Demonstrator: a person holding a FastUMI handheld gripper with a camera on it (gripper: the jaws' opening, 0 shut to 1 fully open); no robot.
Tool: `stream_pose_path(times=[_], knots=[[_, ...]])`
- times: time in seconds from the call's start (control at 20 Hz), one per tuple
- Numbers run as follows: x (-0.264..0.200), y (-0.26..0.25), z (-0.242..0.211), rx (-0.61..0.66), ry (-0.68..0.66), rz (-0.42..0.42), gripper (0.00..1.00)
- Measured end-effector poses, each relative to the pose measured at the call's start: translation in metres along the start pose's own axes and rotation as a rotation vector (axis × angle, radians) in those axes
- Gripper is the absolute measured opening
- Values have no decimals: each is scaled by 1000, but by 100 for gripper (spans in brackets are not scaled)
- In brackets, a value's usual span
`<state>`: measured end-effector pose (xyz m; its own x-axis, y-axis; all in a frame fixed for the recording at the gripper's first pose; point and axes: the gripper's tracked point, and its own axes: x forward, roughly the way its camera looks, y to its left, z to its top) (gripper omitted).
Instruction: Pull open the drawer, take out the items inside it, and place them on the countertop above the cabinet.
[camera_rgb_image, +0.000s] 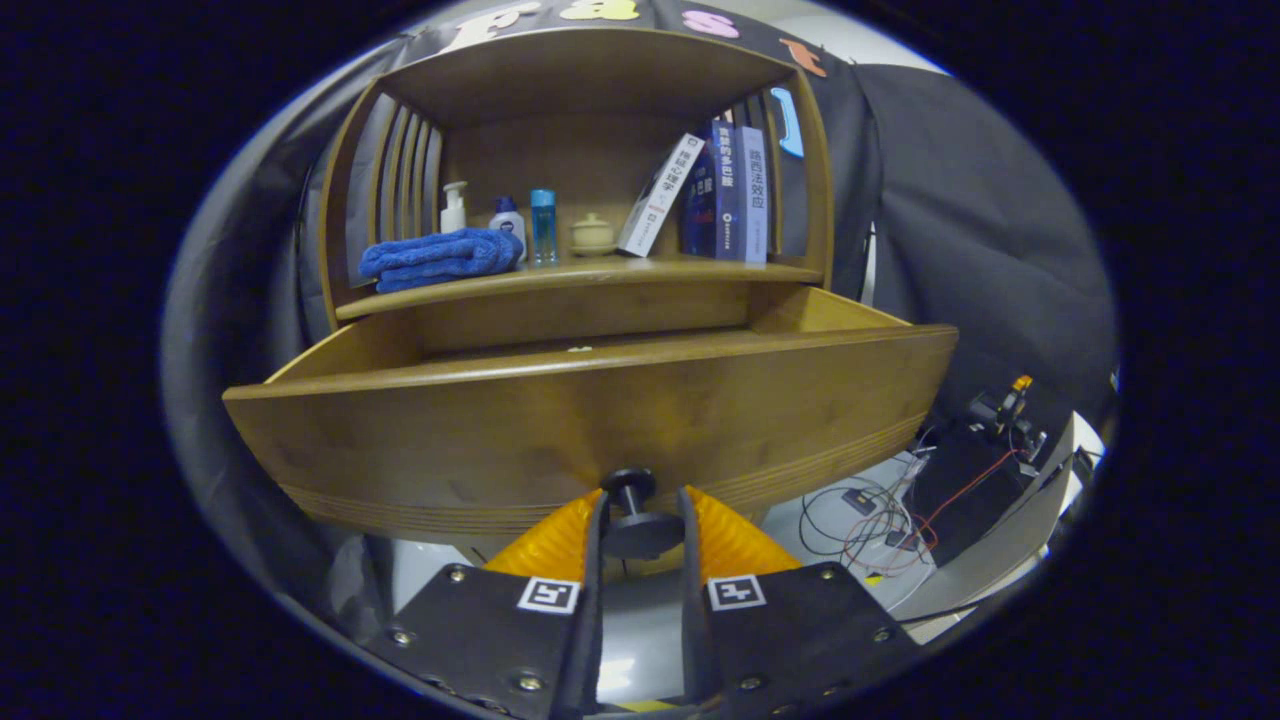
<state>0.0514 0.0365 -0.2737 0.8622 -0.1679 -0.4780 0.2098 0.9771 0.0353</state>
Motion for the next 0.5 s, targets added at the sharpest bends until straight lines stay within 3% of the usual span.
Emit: stream_pose_path(times=[0.15,0.35,0.5], knots=[[-8,-2,-5,4,11,-14,32],[-9,0,-4,-28,1,27,32],[-14,-1,-4,-45,-2,59,42]])
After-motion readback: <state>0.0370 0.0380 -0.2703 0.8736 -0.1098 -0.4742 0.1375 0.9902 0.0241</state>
